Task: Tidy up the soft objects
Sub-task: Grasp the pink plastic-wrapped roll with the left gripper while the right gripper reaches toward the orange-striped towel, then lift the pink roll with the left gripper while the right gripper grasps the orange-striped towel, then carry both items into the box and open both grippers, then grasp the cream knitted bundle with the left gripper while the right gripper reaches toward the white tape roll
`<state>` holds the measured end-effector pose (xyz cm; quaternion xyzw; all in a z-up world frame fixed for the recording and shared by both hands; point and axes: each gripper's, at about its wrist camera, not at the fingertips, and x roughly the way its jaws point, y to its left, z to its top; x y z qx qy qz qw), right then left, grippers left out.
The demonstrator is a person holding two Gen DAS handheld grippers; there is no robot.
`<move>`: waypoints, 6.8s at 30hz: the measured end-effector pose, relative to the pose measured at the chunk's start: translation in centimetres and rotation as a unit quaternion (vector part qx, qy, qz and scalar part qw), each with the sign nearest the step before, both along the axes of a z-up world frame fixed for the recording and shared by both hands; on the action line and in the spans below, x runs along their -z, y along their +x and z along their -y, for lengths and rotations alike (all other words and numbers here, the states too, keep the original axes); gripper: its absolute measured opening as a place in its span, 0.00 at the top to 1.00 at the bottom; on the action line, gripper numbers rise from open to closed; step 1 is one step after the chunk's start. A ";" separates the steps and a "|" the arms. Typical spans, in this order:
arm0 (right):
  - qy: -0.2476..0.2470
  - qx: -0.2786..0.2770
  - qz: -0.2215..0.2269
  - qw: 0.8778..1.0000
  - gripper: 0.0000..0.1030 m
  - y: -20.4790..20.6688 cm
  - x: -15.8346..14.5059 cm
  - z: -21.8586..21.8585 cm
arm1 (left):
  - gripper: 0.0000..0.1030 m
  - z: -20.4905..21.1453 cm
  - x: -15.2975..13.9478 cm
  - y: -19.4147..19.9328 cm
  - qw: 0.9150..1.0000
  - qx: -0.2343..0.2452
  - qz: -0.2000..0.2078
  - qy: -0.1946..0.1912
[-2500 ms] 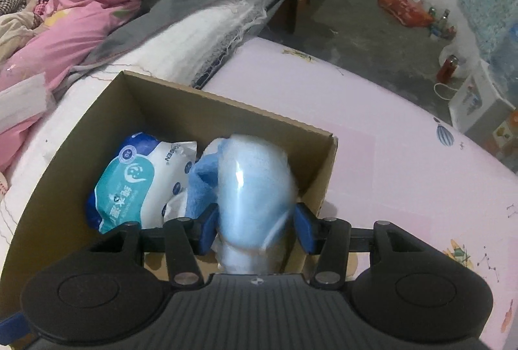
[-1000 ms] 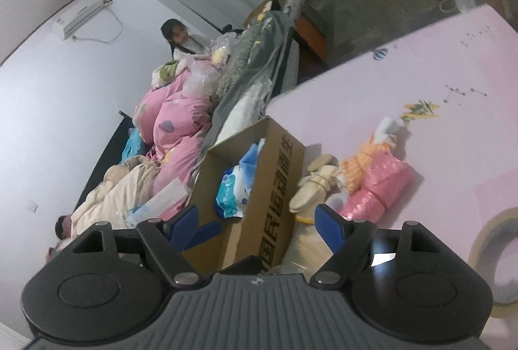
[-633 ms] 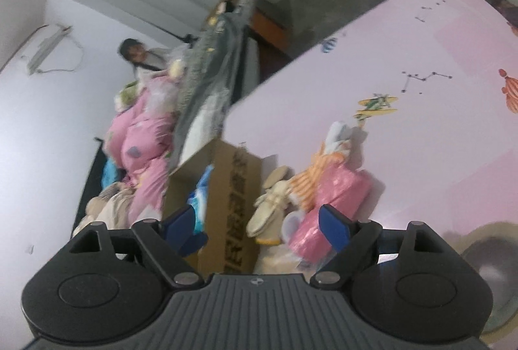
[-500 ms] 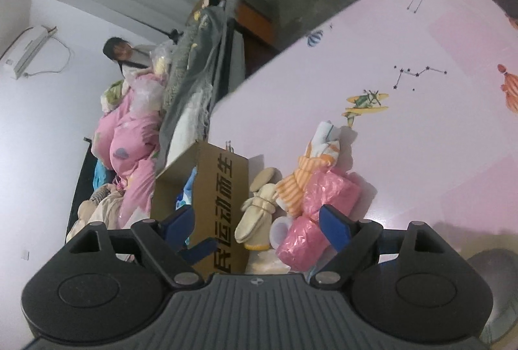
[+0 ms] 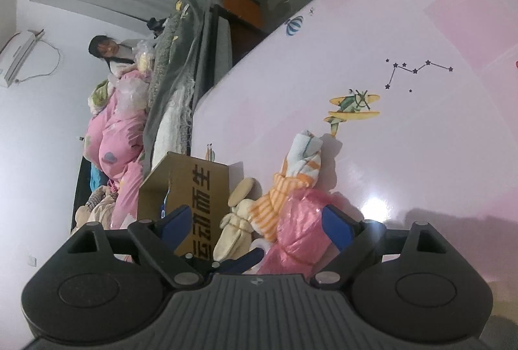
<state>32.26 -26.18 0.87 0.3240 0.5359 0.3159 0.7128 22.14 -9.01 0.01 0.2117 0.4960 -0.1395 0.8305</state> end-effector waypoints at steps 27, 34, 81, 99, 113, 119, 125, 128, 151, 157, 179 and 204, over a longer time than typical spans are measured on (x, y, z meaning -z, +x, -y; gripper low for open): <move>0.010 0.030 -0.024 0.999 0.39 0.0 1.0 1.4 | 0.62 -1.9 -0.8 1.2 0.998 -0.054 -0.014 -0.032; 0.002 0.046 -0.012 0.999 0.38 -0.7 -1.1 1.1 | 0.62 -6.3 -6.5 -2.1 0.987 -0.097 0.053 -0.113; -0.050 -0.035 0.200 0.978 0.89 -9.2 -12.6 -7.9 | 0.62 -20.3 -17.5 -19.9 0.907 -0.266 0.244 -0.218; -0.124 -0.225 0.138 0.957 0.89 -11.7 -8.4 -29.6 | 0.62 -27.9 -8.3 -16.4 0.919 -0.335 0.127 -0.162; -0.204 -0.282 0.049 0.936 0.88 -9.0 -1.5 -36.3 | 0.60 -28.7 -3.4 -12.2 0.932 -0.350 0.022 -0.086; -0.208 -0.291 0.014 0.934 0.88 -8.5 0.5 -37.2 | 0.57 -27.9 -4.2 -12.5 0.936 -0.343 0.042 -0.066; -0.200 -0.287 -0.005 0.937 0.87 -8.0 0.9 -36.8 | 0.54 -28.5 -5.8 -13.3 0.929 -0.357 0.066 -0.073; -0.199 -0.284 -0.017 0.938 0.87 -7.9 1.4 -36.8 | 0.52 -28.9 -6.3 -13.5 0.927 -0.359 0.074 -0.080; -0.155 -0.248 -0.062 0.954 0.46 -6.8 0.4 -36.4 | 0.30 -28.5 -6.8 -14.4 0.928 -0.348 0.075 -0.106; -0.136 -0.242 -0.056 0.959 0.46 -6.9 -0.8 -35.3 | 0.28 -27.7 -7.0 -14.6 0.930 -0.345 0.078 -0.104; 0.011 -0.192 0.129 0.973 0.45 -11.9 -15.8 -18.1 | 0.25 -20.2 -12.7 -17.7 0.939 -0.273 0.167 -0.125; -0.040 -0.078 0.042 0.995 0.60 -3.8 -3.2 -7.6 | 0.35 -8.4 -6.8 -4.6 0.991 -0.114 0.060 -0.042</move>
